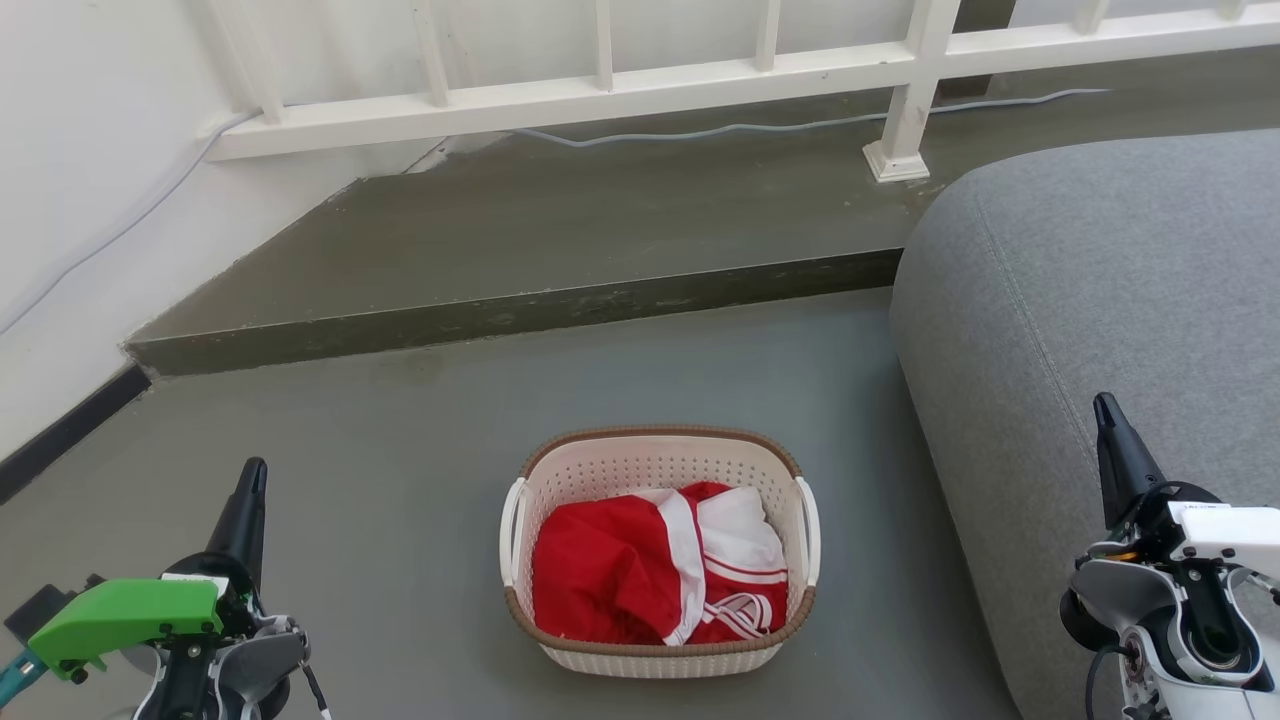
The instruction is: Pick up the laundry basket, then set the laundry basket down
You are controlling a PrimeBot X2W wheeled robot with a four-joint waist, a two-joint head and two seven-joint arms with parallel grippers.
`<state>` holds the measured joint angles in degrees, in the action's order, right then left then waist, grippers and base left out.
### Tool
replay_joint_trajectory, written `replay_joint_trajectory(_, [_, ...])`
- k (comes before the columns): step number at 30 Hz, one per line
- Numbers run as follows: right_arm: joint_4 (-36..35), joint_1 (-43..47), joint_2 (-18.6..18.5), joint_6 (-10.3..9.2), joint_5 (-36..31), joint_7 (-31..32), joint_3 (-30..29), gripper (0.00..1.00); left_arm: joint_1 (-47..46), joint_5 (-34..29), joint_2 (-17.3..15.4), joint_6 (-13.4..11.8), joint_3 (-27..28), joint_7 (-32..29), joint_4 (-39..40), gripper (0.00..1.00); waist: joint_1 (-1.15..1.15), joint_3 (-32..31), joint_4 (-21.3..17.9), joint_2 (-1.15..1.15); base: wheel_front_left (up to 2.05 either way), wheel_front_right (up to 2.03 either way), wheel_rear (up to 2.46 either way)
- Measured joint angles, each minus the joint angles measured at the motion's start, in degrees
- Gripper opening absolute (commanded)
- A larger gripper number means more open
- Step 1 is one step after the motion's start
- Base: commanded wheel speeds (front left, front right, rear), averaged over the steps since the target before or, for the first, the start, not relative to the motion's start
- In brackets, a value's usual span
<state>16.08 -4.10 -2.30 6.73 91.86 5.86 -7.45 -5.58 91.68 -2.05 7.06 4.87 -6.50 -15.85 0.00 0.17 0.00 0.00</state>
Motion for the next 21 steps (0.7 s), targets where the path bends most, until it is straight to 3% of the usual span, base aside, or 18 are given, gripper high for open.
replay_joint_trajectory(21, [0.0, 0.0, 0.0, 0.0, 0.0, 0.0, 0.0, 0.0, 0.0, 0.0, 0.0, 0.0, 0.0, 0.0, 0.0, 0.0, 0.0, 0.0, 0.0, 0.0, 0.0, 0.0, 0.0])
